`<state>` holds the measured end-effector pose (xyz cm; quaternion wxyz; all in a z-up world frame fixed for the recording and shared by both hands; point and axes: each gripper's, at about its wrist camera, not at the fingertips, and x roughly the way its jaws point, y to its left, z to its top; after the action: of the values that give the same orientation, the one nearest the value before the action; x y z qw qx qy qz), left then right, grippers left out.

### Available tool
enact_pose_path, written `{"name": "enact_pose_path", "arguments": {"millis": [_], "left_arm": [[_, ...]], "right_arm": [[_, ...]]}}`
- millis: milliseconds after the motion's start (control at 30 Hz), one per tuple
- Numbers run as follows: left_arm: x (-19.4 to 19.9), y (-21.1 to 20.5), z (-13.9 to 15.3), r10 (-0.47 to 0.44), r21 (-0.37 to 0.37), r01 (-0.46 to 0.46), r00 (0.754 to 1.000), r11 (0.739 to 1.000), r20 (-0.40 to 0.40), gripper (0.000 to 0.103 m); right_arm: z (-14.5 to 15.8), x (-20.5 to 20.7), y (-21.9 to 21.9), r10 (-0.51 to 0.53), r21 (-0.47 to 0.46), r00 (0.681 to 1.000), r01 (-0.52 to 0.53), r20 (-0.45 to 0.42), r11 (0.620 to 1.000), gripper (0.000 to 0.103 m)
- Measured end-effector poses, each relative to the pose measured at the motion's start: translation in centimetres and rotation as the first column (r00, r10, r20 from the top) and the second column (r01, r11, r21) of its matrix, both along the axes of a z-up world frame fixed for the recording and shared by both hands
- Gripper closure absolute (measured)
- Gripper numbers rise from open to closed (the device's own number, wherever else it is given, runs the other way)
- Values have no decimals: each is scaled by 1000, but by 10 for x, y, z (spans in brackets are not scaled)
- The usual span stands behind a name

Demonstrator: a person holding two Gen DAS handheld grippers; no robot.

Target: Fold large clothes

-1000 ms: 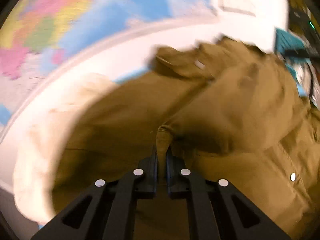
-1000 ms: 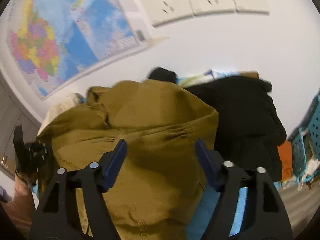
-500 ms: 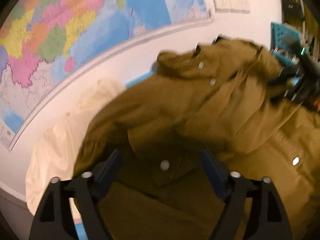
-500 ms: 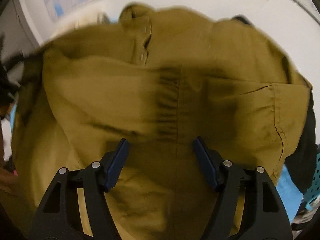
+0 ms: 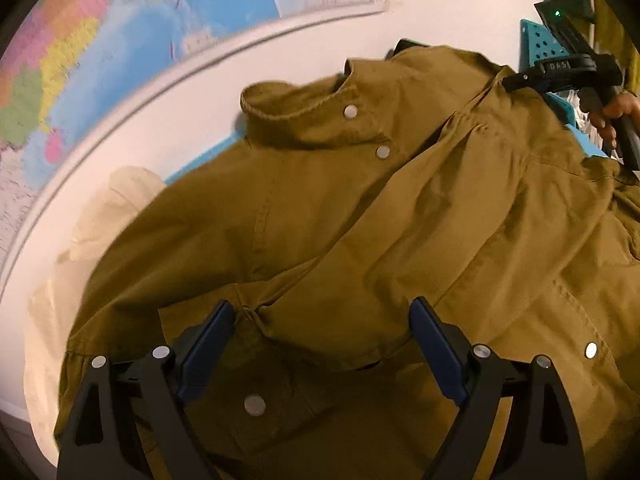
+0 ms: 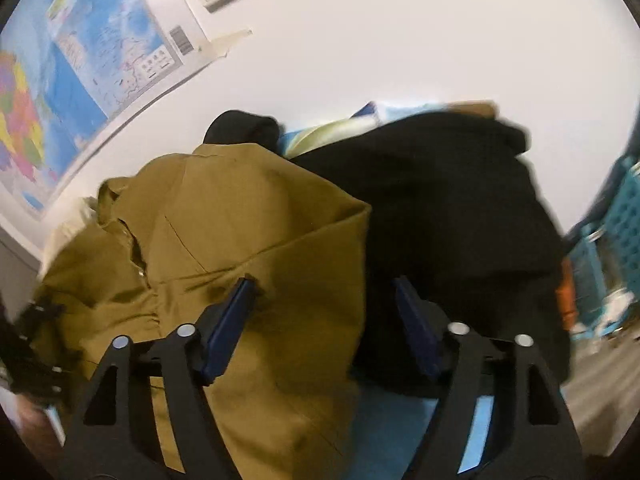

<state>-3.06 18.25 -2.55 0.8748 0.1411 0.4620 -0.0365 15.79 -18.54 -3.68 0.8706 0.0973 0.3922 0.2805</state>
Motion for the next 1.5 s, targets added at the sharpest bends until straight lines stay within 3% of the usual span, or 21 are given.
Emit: {"name": "enact_pose_path", "arguments": {"millis": [67,100,133,233,300,367,467,600,733,800,867,900,1000,1067,1167,1233,1267,1333,1367,1400,1500], "left_arm": [[0,3,-2,-4,2,5,1000,1000,-5,22],[1,3,-2,-2,6,2,1000,1000,-11,23],[2,4,-2,5,6,-5,1000,1000,-17,23],[11,4,-6,39,-10,-39,999,999,-19,19],[20,2,-11,57,-9,-58,998,998,-40,14],[21,1,-8,62,-18,-63,997,998,-40,13],[-1,9,17,42,-68,-40,998,997,39,13],[-49,36,55,78,-128,-58,984,990,160,11],[-91,72,66,190,-119,-170,963,978,190,10],[-110,86,59,235,-128,-216,959,968,159,10],[-128,100,47,278,-138,-261,953,955,121,10],[-137,107,40,296,-141,-281,950,949,96,10],[-168,126,22,338,-191,-325,940,926,40,10],[-184,135,10,329,-258,-318,944,912,0,10],[-199,137,-12,309,-307,-310,950,900,-56,10],[-204,134,-26,263,-360,-283,959,889,-104,10],[-205,133,-34,244,-391,-271,963,880,-117,13],[-209,129,-37,220,-410,-239,971,880,-95,33],[-211,128,-34,194,-445,-215,977,869,-92,77],[-212,127,-27,187,-475,-203,979,856,-81,98],[-221,121,19,158,-491,-125,987,862,27,100]], "right_arm": [[8,-4,5,26,-23,998,-25,52,999,63],[16,-9,9,17,-74,994,-9,108,997,84],[23,-10,11,13,-96,989,1,145,995,89],[25,-1,-4,-35,-18,990,38,139,999,90],[12,9,-3,-59,-44,995,63,86,997,81],[7,11,-4,-122,-87,989,129,81,988,56],[26,-18,-12,-154,-73,972,169,175,983,51],[52,-78,16,60,-56,959,-46,278,997,47],[46,-125,82,343,-143,897,-314,278,938,46],[30,-140,122,459,-195,853,-420,250,886,46],[13,-146,149,510,-233,835,-465,207,855,46],[2,-144,159,525,-244,834,-481,171,842,46],[-18,-132,168,473,-282,875,-431,101,857,47],[-16,-135,164,469,-234,878,-438,96,868,45],[0,-162,161,544,-148,829,-526,131,838,38],[8,-191,170,625,-115,765,-615,154,780,31],[8,-203,177,649,-111,744,-639,158,761,31],[7,-226,195,707,-92,691,-702,149,706,31],[7,-233,201,719,-90,679,-715,149,694,31],[7,-239,210,729,-92,669,-724,146,683,31],[8,-250,218,757,-64,639,-757,136,651,31]]}}
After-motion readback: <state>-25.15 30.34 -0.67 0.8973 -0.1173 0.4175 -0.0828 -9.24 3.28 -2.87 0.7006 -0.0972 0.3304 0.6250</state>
